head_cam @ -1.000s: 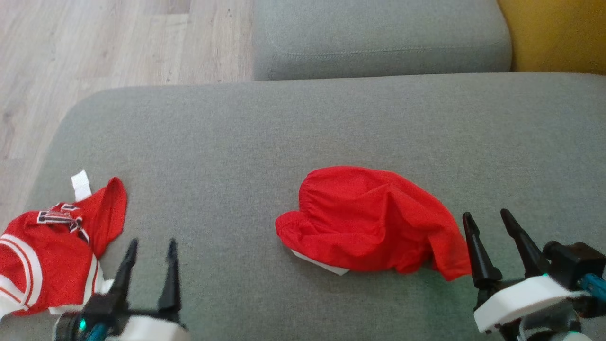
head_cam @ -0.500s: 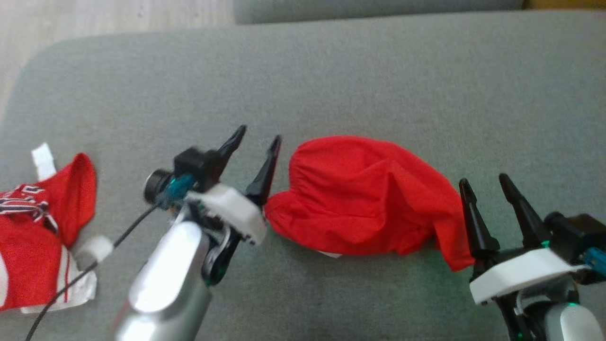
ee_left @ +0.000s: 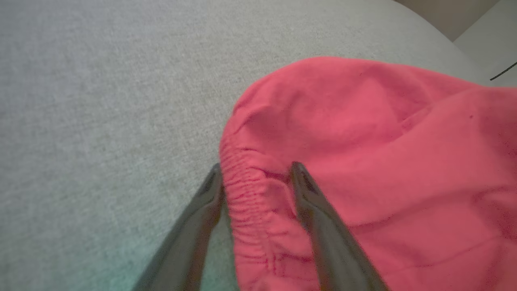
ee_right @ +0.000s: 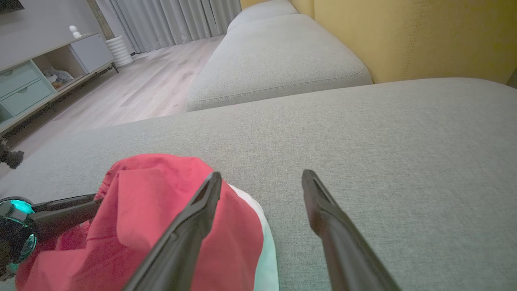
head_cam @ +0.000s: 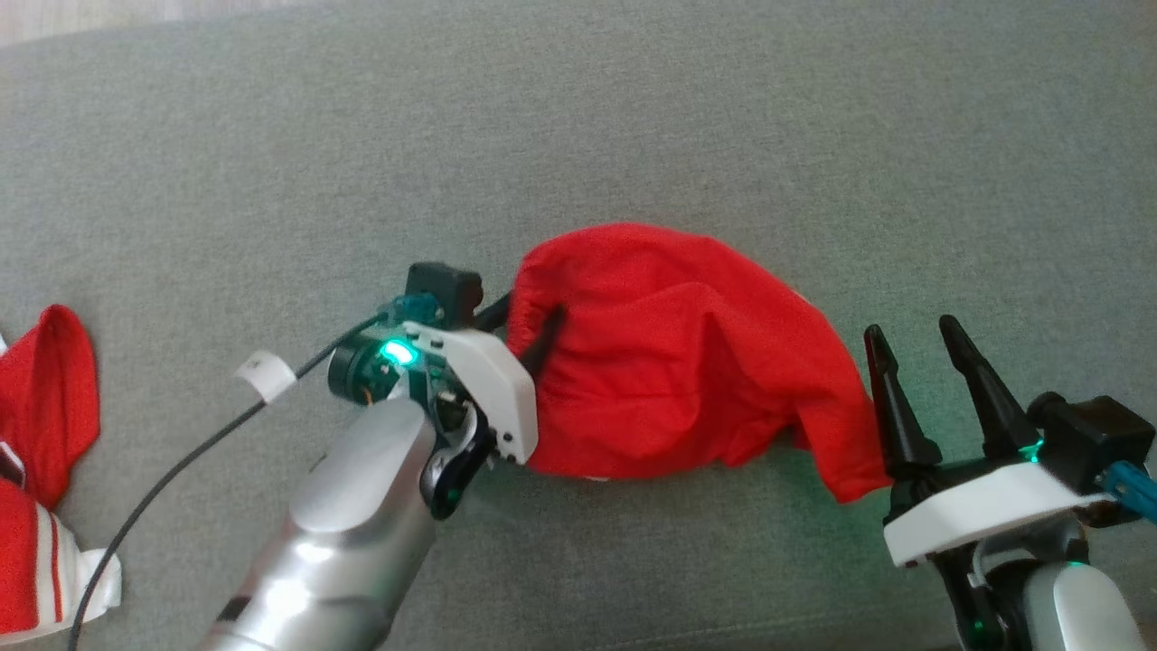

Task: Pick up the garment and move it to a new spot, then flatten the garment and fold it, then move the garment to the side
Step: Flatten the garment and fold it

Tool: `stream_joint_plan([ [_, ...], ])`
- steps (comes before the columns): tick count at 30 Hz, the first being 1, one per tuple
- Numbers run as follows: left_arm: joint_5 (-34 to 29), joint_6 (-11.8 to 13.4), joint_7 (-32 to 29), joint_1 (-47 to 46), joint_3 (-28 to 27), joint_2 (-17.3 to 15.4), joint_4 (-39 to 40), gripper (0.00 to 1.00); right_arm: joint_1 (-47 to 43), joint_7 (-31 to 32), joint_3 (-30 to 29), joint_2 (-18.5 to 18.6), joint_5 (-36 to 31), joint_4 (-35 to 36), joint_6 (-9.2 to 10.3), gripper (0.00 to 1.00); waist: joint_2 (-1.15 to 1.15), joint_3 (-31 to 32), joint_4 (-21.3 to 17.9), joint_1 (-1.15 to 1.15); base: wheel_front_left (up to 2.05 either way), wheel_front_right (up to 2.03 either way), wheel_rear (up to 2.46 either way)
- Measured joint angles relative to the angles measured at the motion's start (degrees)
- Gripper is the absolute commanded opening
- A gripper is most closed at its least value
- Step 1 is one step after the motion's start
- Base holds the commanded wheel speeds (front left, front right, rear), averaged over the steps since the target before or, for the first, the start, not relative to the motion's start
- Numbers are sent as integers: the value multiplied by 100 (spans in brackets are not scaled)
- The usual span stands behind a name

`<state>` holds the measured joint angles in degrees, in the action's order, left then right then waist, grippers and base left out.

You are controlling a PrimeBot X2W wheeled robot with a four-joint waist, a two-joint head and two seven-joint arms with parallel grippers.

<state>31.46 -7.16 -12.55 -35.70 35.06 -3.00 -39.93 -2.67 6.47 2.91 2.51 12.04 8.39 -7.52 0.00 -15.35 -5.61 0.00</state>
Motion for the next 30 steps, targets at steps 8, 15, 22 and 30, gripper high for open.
stream_joint_plan([
  [8, -133, -42, 1294, -558, 204, -65, 69, 0, 4, -49, -85, 0, 7, -99, 0, 100, 0, 77, 84, 0, 0, 0, 0],
  [15, -328, -40, 1661, -784, 287, -242, 799, 0, 1, -41, -155, 0, 8, -123, 0, 100, 0, 291, 262, 0, 0, 0, 0],
  [22, -140, 331, 1028, 977, 531, -922, 1915, 0, -44, 9, -181, 0, 62, -116, 0, 100, 0, 597, 431, -1, 0, 0, 0],
  [30, 112, 847, 998, 2754, 558, -1415, 2248, 0, -91, 35, -230, 0, 67, -85, 0, 100, 0, 683, 587, -1, 0, 0, 0],
])
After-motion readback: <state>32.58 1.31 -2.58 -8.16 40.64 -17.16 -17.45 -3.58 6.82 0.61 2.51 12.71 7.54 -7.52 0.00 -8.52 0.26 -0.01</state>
